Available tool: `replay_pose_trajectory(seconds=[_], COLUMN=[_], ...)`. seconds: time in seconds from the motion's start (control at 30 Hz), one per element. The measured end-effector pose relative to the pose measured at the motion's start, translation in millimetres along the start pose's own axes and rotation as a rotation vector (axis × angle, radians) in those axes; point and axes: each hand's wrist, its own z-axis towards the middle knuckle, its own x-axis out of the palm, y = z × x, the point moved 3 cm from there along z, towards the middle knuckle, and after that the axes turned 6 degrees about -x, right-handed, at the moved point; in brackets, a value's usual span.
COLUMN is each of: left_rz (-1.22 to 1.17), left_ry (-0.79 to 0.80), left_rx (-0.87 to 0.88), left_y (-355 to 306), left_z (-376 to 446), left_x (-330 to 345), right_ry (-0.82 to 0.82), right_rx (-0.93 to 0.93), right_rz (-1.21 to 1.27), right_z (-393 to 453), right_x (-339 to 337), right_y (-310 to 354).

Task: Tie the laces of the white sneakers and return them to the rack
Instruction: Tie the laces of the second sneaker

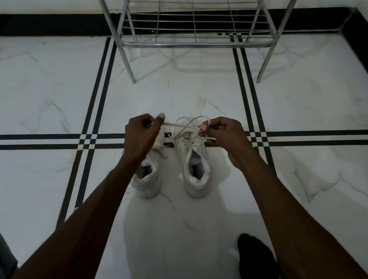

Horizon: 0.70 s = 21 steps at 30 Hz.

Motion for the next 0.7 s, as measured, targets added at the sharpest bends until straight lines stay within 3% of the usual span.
replay_pose_trajectory(seconds=[0.13,0.4,0.57,0.7], left_rz=[0.307,0.403,0.328,0.251], left_ry=[0.108,0.278,0.196,0.267], left_rx=[0.073,0.371,0.322,0.283], left_y=[11,6,1,1], left_z=[4,-10,-16,-17], left_x=[8,57,53,51], right_ry=[0.003,0.054,0.065,0.044], right_rx=[0.016,0.000,-0.002,0.001], right_rz=[-0.021,-0.100,-0.087,-0.063], right_z=[0,2,4,3], right_x=[1,11,11,13], right_y=[-2,-4,-4,-4])
